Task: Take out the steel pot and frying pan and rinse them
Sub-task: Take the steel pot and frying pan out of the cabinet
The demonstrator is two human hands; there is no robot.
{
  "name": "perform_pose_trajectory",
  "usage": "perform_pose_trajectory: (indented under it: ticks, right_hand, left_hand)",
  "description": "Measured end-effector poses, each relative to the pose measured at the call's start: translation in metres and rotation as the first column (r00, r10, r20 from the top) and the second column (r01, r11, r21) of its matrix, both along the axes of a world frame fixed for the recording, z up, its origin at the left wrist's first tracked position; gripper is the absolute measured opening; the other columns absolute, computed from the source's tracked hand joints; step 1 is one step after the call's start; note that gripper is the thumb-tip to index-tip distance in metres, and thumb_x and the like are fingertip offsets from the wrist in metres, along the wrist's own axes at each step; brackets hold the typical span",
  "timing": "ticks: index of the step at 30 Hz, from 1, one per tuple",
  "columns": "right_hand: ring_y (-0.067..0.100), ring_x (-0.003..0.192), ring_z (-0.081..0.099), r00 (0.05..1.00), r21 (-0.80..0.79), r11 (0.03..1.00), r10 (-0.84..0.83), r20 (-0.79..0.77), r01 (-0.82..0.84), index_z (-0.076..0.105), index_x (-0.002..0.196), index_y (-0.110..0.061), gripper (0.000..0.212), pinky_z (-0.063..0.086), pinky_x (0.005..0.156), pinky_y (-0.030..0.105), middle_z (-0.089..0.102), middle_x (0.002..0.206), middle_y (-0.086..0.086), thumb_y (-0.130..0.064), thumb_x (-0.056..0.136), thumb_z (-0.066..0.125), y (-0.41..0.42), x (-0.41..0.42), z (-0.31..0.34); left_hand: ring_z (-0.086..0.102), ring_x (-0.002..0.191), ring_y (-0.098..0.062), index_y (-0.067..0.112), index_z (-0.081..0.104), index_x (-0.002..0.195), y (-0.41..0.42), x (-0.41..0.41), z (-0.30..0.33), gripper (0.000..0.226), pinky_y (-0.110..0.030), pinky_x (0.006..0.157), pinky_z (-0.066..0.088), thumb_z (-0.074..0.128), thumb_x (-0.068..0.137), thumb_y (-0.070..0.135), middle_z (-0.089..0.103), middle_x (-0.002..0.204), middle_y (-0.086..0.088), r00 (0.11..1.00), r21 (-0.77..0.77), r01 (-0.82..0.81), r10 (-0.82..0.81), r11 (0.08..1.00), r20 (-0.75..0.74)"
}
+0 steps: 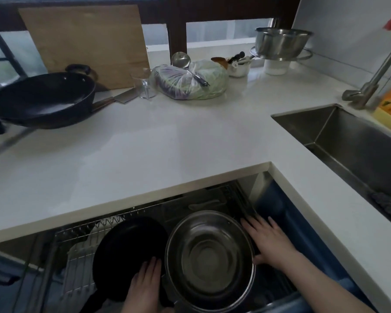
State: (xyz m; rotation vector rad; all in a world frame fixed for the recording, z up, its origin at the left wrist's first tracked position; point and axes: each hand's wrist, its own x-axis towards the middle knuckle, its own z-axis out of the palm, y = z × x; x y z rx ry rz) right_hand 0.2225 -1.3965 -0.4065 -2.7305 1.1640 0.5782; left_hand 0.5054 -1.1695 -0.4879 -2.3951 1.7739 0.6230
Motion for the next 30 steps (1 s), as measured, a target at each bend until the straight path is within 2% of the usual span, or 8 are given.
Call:
perform_pose_trajectory:
  ticks: [4,6,10,13,16,19,23,30]
  right_hand:
    - [0.026,0.150,-0.001,0.997,-0.037,0.998,0.054,-0.058,-0.057,0.001,0.156,-0.019,0.106,-0.007,0.117,0.043,0.001,0.164,0.005,-0.045,0.080,0.071,-0.022,0.013,-0.017]
    - [0.029,0.150,0.003,0.992,-0.030,0.994,0.107,-0.072,-0.109,0.006,0.156,-0.016,0.107,-0.001,0.120,0.049,0.005,0.163,0.008,-0.042,0.077,0.074,-0.028,0.020,-0.024]
    - [0.027,0.137,0.032,0.976,-0.126,0.970,0.198,-0.096,-0.209,0.032,0.148,-0.010,0.108,0.036,0.107,0.052,0.050,0.143,0.016,-0.050,0.059,0.079,-0.056,0.032,-0.046]
    - [0.027,0.149,-0.002,0.957,0.003,0.975,0.217,-0.195,-0.221,0.001,0.155,-0.014,0.088,0.002,0.120,0.050,0.005,0.162,0.009,-0.041,0.091,0.056,-0.065,0.036,-0.046]
    - [0.029,0.149,-0.009,0.919,0.059,0.965,0.261,-0.294,-0.255,-0.007,0.155,-0.013,0.116,-0.008,0.119,0.050,-0.003,0.162,0.008,-0.037,0.078,0.076,-0.071,0.041,-0.039]
    - [0.028,0.148,-0.014,0.923,0.080,0.963,0.270,-0.274,-0.258,-0.014,0.154,-0.015,0.142,-0.022,0.112,0.047,-0.008,0.162,0.007,-0.044,0.058,0.088,-0.074,0.033,-0.046]
    - [0.027,0.148,-0.014,0.942,0.049,0.962,0.274,-0.195,-0.269,-0.015,0.153,-0.019,0.142,-0.021,0.114,0.049,-0.006,0.162,0.000,-0.055,0.057,0.084,-0.069,0.032,-0.051]
    - [0.026,0.149,-0.012,0.958,0.066,0.969,0.246,-0.149,-0.239,-0.015,0.153,-0.025,0.147,-0.035,0.101,0.049,-0.002,0.163,0.003,-0.071,0.049,0.077,-0.066,0.029,-0.061]
  left_hand:
    - [0.068,0.092,-0.029,0.005,0.044,0.125,-0.005,0.006,-0.034,0.051,-0.039,0.056,0.057,0.039,0.087,0.037,0.025,0.156,-0.011,0.999,-0.065,0.043,-0.044,0.997,-0.006]
    - [0.067,0.103,-0.027,0.004,0.021,0.149,-0.010,0.006,-0.050,0.052,-0.038,0.064,0.057,0.007,0.103,0.023,0.039,0.147,-0.014,0.998,-0.095,0.055,-0.056,0.994,-0.004]
    - [0.035,0.135,-0.023,0.003,0.025,0.147,-0.014,0.008,-0.069,0.113,-0.025,0.104,0.025,0.036,0.065,0.080,0.022,0.158,-0.008,0.997,0.030,0.033,-0.030,0.999,-0.074]
    - [0.064,0.108,-0.018,0.006,0.047,0.129,-0.023,0.003,-0.061,0.132,-0.014,0.089,0.044,0.045,0.022,0.083,0.063,0.125,-0.007,1.000,0.045,0.025,-0.024,0.999,-0.013]
    - [0.064,0.112,-0.021,0.000,0.034,0.141,-0.035,0.002,-0.049,0.138,-0.019,0.092,0.044,0.069,0.029,0.072,0.058,0.133,-0.011,0.996,0.059,0.010,-0.005,0.998,-0.086]
    - [0.010,0.148,-0.023,0.005,-0.014,0.150,-0.045,0.013,-0.042,0.122,-0.019,0.112,0.004,0.074,0.072,0.036,0.000,0.161,-0.007,0.989,-0.045,0.004,-0.011,0.999,-0.144]
    - [-0.007,0.149,-0.019,0.029,-0.043,0.130,-0.052,0.025,-0.049,0.125,-0.024,0.117,0.002,0.069,0.076,0.025,-0.017,0.160,0.001,0.975,-0.033,0.007,-0.014,0.999,-0.224]
    - [0.010,0.146,-0.029,0.018,-0.023,0.149,-0.069,0.025,-0.037,0.140,-0.035,0.116,0.016,0.076,0.059,0.060,0.000,0.160,-0.006,0.971,-0.026,-0.037,0.029,0.999,-0.236]
